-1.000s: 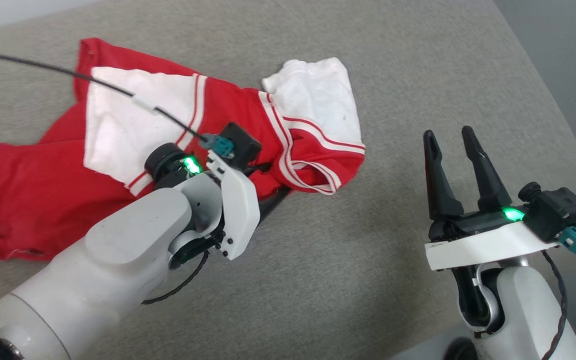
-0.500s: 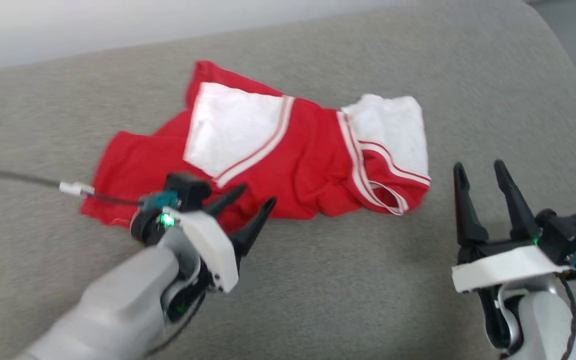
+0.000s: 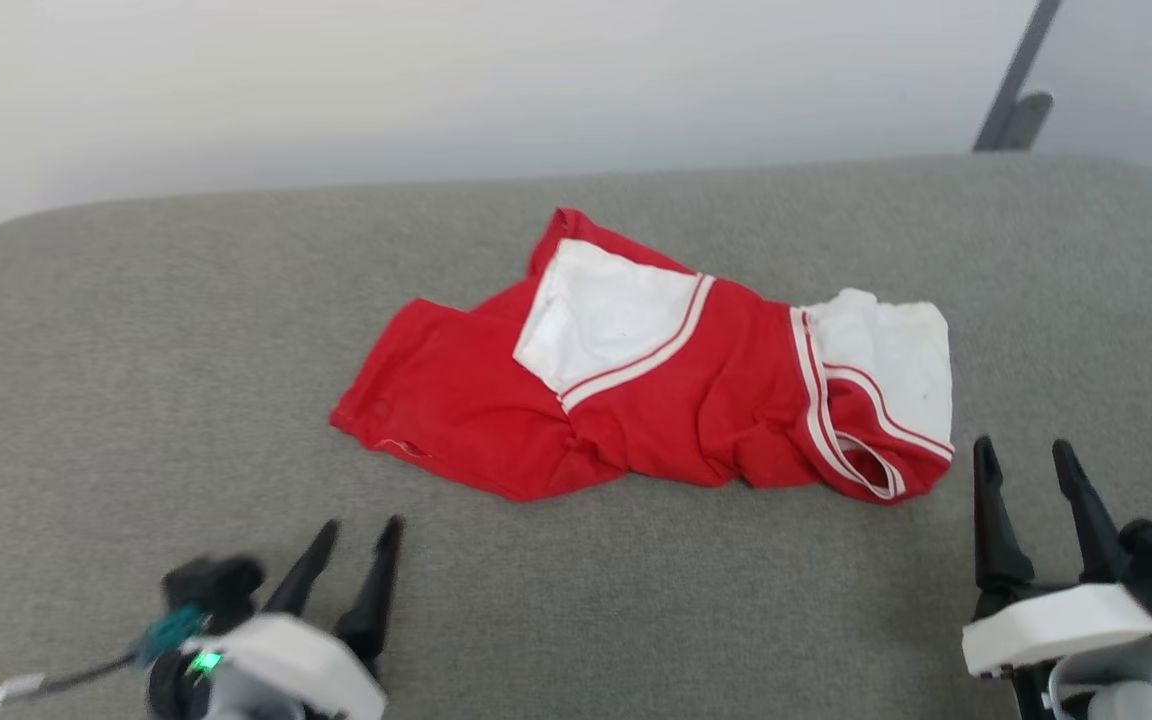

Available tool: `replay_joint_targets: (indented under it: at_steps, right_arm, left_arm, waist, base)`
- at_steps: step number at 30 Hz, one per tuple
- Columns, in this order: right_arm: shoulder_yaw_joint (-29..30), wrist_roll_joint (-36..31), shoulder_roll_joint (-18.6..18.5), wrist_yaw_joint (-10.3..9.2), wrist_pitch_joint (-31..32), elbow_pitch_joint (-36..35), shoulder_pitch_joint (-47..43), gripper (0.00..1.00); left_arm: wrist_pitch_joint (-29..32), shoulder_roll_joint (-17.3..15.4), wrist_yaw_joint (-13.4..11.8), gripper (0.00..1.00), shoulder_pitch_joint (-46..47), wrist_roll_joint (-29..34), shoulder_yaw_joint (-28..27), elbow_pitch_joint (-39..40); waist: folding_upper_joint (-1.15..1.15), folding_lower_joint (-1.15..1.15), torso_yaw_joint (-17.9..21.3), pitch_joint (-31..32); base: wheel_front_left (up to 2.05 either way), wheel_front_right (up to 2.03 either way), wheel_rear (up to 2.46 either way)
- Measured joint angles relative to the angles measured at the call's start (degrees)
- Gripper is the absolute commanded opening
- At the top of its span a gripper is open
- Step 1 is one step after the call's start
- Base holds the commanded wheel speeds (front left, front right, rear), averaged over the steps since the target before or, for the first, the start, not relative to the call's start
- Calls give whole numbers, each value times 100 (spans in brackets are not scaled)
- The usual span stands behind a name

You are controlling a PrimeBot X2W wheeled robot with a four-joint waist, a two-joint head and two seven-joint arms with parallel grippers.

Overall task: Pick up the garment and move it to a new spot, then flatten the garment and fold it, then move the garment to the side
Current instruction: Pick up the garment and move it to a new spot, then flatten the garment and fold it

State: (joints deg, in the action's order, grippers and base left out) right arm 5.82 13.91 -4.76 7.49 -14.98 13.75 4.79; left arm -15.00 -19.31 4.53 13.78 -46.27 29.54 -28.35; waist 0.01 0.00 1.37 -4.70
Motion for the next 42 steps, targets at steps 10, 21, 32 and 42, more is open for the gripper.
replay_joint_targets:
  at_steps: [10, 21, 32, 42]
  right_arm:
    - [116, -43, -102, 0, 0, -30, -385, 100]
    - [247, -90, -202, 0, 0, -276, -549, 100]
    - [222, -115, -90, 0, 0, -269, -596, 100]
    - [53, -94, -11, 0, 0, -326, -363, 100]
  left_arm:
    - [-8, 495, 121, 100, -1339, 1618, -2129, 1002]
    - [-8, 931, 254, 100, -1681, 3015, -2675, 1494]
    - [-8, 1053, 279, 100, -1705, 3147, -2694, 1528]
    - [-4, 254, 280, 100, -396, 2748, -1516, 1200]
  waist:
    - [0, 0, -289, 408]
    - [0, 0, -362, 488]
    - [0, 0, -381, 435]
    - [0, 0, -271, 67]
  base:
    - [0, 0, 0]
    - [0, 0, 0]
    - [0, 0, 0]
    - [0, 0, 0]
